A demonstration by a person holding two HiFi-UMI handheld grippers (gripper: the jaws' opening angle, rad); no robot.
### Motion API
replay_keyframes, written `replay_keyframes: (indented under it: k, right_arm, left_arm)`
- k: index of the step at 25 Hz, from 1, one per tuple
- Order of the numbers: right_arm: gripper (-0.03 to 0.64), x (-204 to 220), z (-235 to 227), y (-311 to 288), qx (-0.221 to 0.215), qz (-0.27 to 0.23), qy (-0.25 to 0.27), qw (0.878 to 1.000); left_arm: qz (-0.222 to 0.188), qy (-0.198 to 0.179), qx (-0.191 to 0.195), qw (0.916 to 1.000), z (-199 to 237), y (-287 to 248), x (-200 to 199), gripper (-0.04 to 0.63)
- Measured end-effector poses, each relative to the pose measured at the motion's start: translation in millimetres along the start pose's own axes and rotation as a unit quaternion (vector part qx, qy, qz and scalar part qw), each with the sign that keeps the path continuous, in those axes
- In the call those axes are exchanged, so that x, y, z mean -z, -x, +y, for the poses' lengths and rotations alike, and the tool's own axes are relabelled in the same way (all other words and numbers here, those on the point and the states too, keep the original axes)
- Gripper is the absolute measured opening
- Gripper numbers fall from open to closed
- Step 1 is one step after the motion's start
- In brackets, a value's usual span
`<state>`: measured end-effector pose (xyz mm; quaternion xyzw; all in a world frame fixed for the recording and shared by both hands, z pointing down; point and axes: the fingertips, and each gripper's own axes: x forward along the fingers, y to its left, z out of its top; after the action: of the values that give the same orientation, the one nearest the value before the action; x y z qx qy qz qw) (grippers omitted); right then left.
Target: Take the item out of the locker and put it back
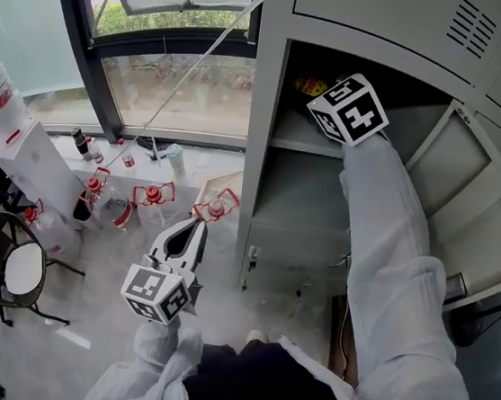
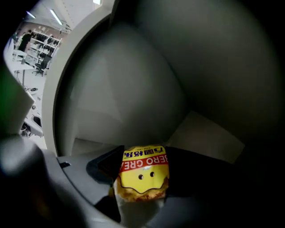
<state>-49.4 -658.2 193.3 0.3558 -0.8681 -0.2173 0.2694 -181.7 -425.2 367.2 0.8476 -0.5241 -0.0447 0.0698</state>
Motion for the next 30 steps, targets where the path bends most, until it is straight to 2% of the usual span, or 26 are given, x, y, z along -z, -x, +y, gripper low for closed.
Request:
replay_keyframes:
  k: [15,20,24,30]
  right_arm:
    - [0.298,23,0,-46,-0.075,0.055,-0.007,0.996]
    - [0.302,21,-1,-46,-0.061,0.054,0.008,0.997]
    - [0.397,18,-7,-46,-0.029,0.047,0.025,0.998]
    - [0.430,17,-8,-41,-0.007,0.037,0.054,0.998]
  left_arm:
    - [0.003,0.004,-0.049,0.9988,22,15,8,0.011]
    - [0.002,0.006,-0.046,0.9989,19,15,10,0.011]
    - [0.001,0.006,-0.046,0.9989,17,17,10,0.011]
    - [0.002,0.007,-0.046,0.9989,15,22,11,0.011]
